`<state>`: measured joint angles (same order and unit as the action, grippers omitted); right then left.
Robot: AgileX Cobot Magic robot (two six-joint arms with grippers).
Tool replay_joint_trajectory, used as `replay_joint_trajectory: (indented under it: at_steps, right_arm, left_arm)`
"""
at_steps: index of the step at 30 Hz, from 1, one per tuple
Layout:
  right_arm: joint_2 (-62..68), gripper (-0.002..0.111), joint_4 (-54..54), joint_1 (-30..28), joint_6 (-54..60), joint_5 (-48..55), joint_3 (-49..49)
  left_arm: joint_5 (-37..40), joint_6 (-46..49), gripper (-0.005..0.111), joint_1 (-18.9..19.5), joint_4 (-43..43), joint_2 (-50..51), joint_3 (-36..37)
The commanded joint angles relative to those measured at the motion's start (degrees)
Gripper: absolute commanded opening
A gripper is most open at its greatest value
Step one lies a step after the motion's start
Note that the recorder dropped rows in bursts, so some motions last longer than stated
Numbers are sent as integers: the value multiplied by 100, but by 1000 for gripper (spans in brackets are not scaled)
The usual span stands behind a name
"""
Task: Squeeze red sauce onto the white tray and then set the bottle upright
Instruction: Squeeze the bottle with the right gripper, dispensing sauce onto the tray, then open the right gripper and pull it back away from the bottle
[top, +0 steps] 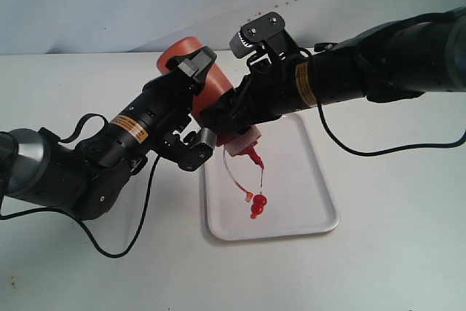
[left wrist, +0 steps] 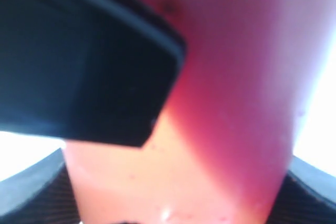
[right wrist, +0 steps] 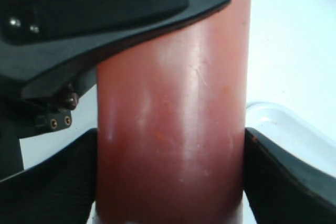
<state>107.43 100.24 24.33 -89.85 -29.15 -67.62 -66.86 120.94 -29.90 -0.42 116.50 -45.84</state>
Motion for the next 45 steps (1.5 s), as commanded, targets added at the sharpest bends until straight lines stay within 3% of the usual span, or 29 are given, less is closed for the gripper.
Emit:
replay_joint_trajectory:
  at_steps: [1, 4, 6, 27, 32, 43, 45]
  right_arm:
    - [-199, 69, -30, -32, 2, 138, -21]
    - [-294, 100, -30, -32, 2, 110, -21]
    - [-321, 105, -30, -32, 2, 46, -21]
    - [-802, 102, -30, -53, 1, 31, -21]
    - [-1084, 88, -30, -44, 1, 31, -21]
    - [-1775, 1, -30, -44, -59, 204, -8]
    - [-1961, 0, -30, -44, -149, 557, 101]
  left_arm:
    - [-311, -96, 0, -10, -69, -127, -50]
    - [-311, -96, 0, -10, -69, -127, -50]
    - [-311, -96, 0, -10, -69, -127, -50]
    - [-311, -96, 0, -10, -69, -127, -50]
    - [-311, -96, 0, -10, -69, -127, -50]
    - [-311, -96, 0, -10, -69, -127, -50]
    - [-311, -96, 0, -10, -69, -127, -50]
